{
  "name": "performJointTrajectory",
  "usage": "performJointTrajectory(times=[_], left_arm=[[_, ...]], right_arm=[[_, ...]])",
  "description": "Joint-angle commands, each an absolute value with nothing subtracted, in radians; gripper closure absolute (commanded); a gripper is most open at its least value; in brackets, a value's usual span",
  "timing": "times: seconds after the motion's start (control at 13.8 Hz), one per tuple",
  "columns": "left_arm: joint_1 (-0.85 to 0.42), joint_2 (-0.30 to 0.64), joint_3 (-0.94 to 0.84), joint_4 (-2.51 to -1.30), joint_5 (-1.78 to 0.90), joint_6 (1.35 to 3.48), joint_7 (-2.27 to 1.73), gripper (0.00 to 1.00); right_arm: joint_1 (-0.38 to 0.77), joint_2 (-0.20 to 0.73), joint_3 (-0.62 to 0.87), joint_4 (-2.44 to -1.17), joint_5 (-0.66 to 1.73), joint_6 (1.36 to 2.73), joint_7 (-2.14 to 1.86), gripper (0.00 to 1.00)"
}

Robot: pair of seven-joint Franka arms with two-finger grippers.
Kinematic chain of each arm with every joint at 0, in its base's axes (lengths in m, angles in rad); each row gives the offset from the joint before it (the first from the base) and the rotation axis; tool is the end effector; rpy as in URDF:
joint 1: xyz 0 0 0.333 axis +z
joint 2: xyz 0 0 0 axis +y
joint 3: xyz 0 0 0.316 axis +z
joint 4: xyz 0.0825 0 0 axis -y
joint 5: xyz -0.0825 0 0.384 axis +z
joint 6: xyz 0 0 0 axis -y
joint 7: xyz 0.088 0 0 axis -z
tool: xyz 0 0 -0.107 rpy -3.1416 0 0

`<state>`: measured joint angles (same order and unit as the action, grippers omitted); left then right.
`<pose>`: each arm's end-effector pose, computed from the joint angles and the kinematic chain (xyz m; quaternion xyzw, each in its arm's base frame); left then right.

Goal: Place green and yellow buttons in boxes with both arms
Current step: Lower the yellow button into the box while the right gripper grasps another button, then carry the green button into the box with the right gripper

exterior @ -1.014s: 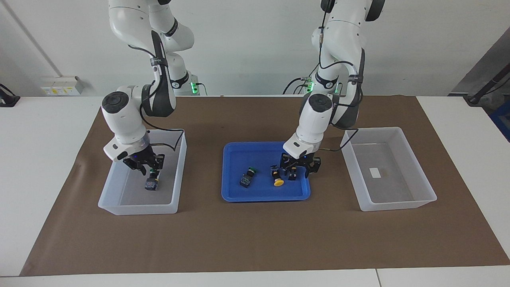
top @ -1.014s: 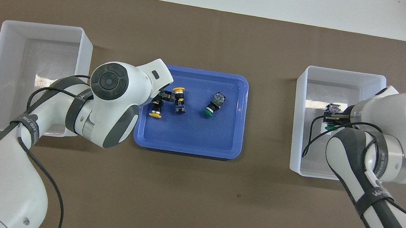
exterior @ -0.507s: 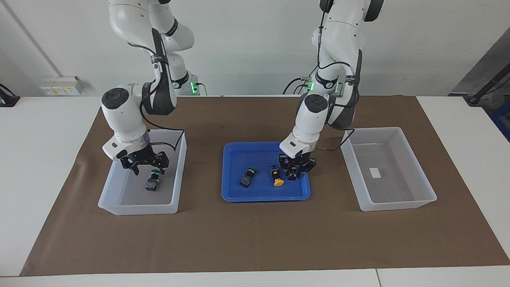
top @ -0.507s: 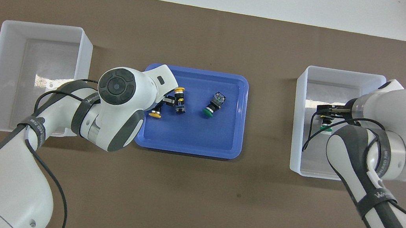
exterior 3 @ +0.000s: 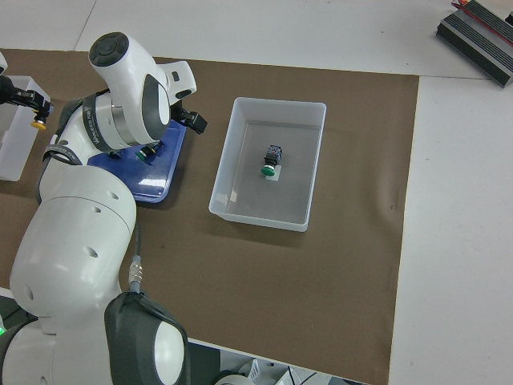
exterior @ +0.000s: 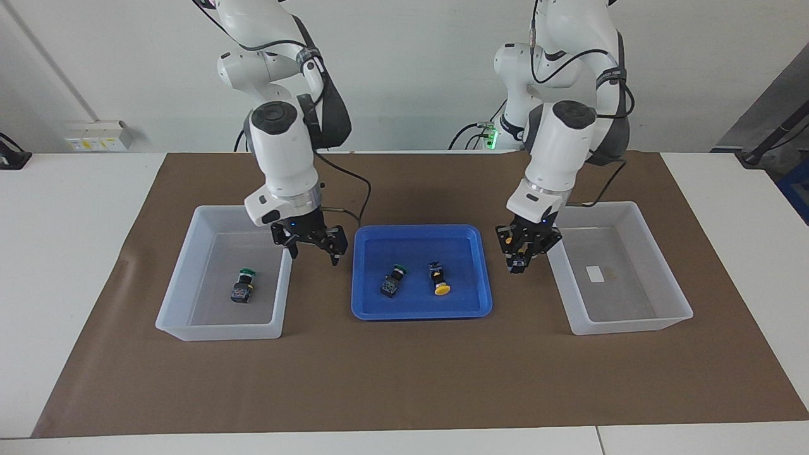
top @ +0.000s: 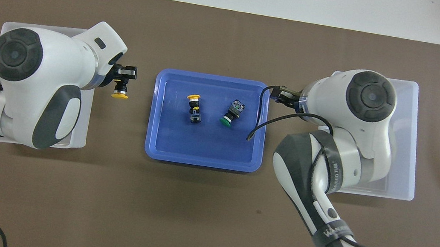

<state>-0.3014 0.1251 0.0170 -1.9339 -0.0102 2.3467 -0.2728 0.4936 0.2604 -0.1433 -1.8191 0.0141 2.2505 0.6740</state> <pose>0.5891 -0.1727 0.4514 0.9897 -0.0029 0.1370 0.0424 0.6002 0.2261 0.4132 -0.9831 0.1605 -0.0816 0.0318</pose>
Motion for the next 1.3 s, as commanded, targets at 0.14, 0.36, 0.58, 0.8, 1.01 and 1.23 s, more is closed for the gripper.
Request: performJointTrajectory(times=[0.14,0.36,0.58,0.8,1.01,1.23], left_arm=[[-0.154,0.149,0.008,-1.875,-0.011,2.358,-0.155,1.00],[-0.062,0.164,0.008,-1.870,-0.012,2.376,-0.037,1.00],[-0.014,0.178,0.008,-1.888,-0.014,2.421,0.031,1.00],[-0.012,0.198,0.008,-1.933,-0.012,2.454,0.066,1.00],[-0.012,0.279,0.008,-1.924,-0.012,2.508,0.086,1.00],[0.001,0.345,0.009,-1.921,-0.012,2.564,0.087,1.00]], right_arm=[[0.632,0.412,-0.144,-1.728,0.009,2.329,0.938,0.00],[0.663,0.537,-0.144,-1.605,0.011,2.339,1.069,0.00],[0.649,0.567,-0.144,-1.617,0.011,2.404,1.069,0.00],[0.644,0.581,-0.146,-1.637,0.014,2.428,1.071,0.02],[0.664,0.569,-0.144,-1.683,0.014,2.416,1.071,0.76],[0.679,0.560,-0.146,-1.668,0.009,2.344,1.062,1.00]])
